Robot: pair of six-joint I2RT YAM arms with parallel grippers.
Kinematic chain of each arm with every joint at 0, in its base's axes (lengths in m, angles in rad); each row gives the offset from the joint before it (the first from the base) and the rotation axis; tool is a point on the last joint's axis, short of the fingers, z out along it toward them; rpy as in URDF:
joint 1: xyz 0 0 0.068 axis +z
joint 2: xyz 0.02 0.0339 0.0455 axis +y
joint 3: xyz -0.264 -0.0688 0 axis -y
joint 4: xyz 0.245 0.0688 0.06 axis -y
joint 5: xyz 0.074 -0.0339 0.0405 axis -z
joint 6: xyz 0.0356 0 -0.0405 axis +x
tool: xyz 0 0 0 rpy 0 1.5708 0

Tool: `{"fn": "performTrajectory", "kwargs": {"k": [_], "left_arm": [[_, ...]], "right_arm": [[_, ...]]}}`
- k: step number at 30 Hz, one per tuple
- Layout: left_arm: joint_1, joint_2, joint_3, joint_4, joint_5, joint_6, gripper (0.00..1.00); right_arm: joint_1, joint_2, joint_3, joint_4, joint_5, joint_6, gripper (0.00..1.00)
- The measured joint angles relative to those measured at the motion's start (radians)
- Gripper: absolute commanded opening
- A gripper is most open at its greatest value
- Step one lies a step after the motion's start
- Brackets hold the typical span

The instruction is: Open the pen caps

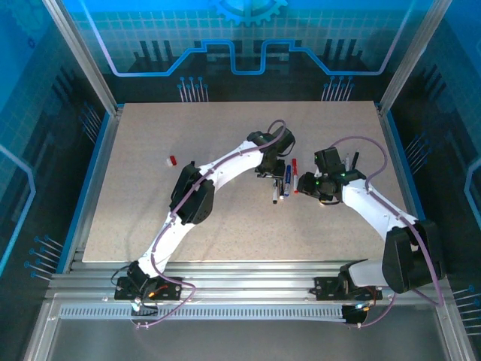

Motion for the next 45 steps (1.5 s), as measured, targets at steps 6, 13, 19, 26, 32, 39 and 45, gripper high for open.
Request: {"fn": "performTrajectory", "kwargs": {"k": [6, 13, 19, 26, 32, 39, 45], "left_arm": [[0.0, 0.023, 0.023, -0.009, 0.0, 0.001, 0.42], [0.0, 0.068, 0.07, -0.019, 0.0, 0.002, 0.41], [0.0, 0.121, 0.132, -0.04, -0.02, 0.018, 0.38], [0.002, 0.148, 0.144, -0.069, -0.058, 0.019, 0.37], [0.01, 0.158, 0.162, -0.078, -0.068, 0.017, 0.37], [0.046, 0.179, 0.193, -0.089, -0.037, 0.016, 0.33], [0.058, 0.183, 0.203, -0.094, -0.007, 0.016, 0.31]], "right_arm": [[0.0, 0.001, 0.0, 0.006, -0.006, 0.0, 0.43], [0.0, 0.002, 0.0, 0.007, -0.007, 0.0, 0.42], [0.0, 0.002, 0.0, 0.007, -0.007, 0.0, 0.41], [0.0, 0.025, -0.005, 0.021, -0.021, 0.0, 0.4], [0.0, 0.05, -0.005, 0.037, -0.031, 0.0, 0.39], [0.0, 0.054, -0.005, 0.049, -0.045, 0.0, 0.39], [0.003, 0.073, -0.005, 0.06, -0.05, 0.007, 0.38]]}}
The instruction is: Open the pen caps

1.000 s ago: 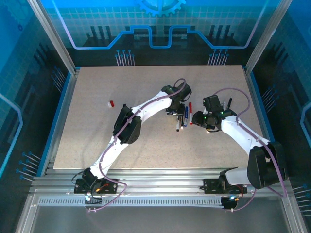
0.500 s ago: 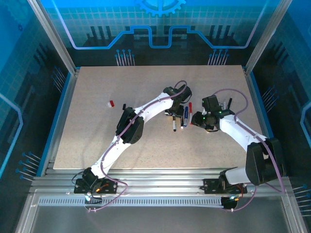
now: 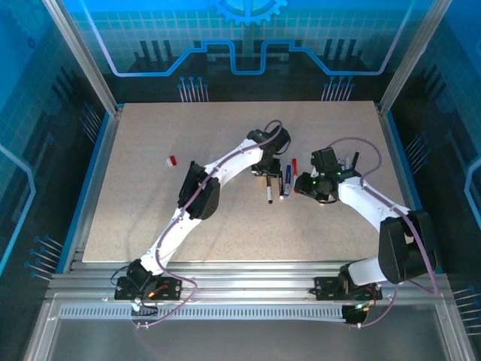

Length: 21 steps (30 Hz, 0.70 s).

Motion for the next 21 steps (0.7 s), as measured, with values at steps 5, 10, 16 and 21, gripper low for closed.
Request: {"fn": "performTrajectory", "kwargs": {"k": [5, 10, 16, 21], "left_arm": [[0.011, 0.011, 0.02, -0.019, 0.018, -0.002, 0.23], [0.023, 0.011, 0.032, -0.029, 0.052, -0.017, 0.0], [0.037, -0.048, -0.079, 0.045, 0.095, -0.027, 0.0], [0.065, -0.133, -0.231, 0.12, 0.101, -0.031, 0.0]], "right_arm": [[0.017, 0.026, 0.0, 0.006, -0.001, 0.004, 0.38], [0.035, 0.036, 0.0, 0.008, -0.005, 0.007, 0.37], [0.089, 0.047, 0.0, 0.047, -0.043, 0.027, 0.38], [0.117, 0.068, 0.0, 0.118, -0.114, 0.066, 0.47]]}}
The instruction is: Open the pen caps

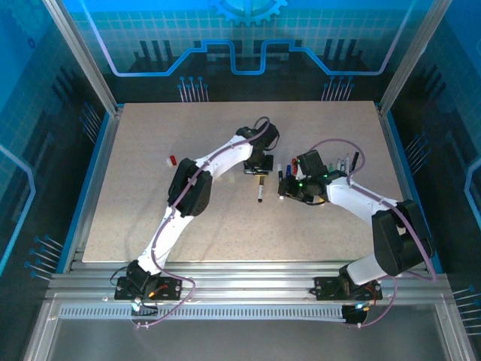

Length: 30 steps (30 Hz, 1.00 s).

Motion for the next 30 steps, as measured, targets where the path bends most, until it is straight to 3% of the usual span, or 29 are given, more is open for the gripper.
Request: {"fn": "performTrajectory", "kwargs": {"k": [4, 19, 24, 30], "left_arm": [[0.031, -0.053, -0.079, 0.026, 0.001, -0.016, 0.0], [0.023, -0.186, -0.209, 0.117, 0.061, -0.048, 0.0], [0.015, -0.187, -0.223, 0.122, 0.079, -0.053, 0.0], [0.015, -0.209, -0.223, 0.124, 0.084, -0.056, 0.0]], "right_arm": [[0.007, 0.027, 0.0, 0.068, -0.058, 0.035, 0.54], [0.057, 0.159, 0.04, 0.257, -0.203, 0.11, 0.57], [0.077, 0.231, 0.097, 0.261, -0.211, 0.114, 0.55], [0.079, 0.293, 0.151, 0.256, -0.22, 0.118, 0.46]]}}
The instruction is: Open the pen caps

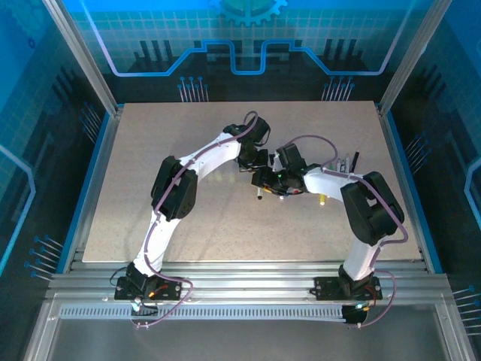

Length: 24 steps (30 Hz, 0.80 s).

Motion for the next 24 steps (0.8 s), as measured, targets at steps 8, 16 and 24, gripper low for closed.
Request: {"fn": "performTrajectory", "kwargs": {"k": [8, 16, 24], "left_arm": [[0.0, -0.021, -0.001, 0.003, 0.0, -0.003, 0.0], [0.0, -0.022, -0.003, -0.001, 0.0, -0.014, 0.39], [0.003, -0.024, -0.016, 0.009, 0.002, -0.016, 0.39]], "right_arm": [[0.005, 0.006, 0.014, -0.014, 0.003, 0.006, 0.05], [0.006, -0.024, -0.046, 0.031, -0.009, -0.004, 0.0], [0.008, -0.093, -0.152, 0.097, -0.037, -0.01, 0.0]]}}
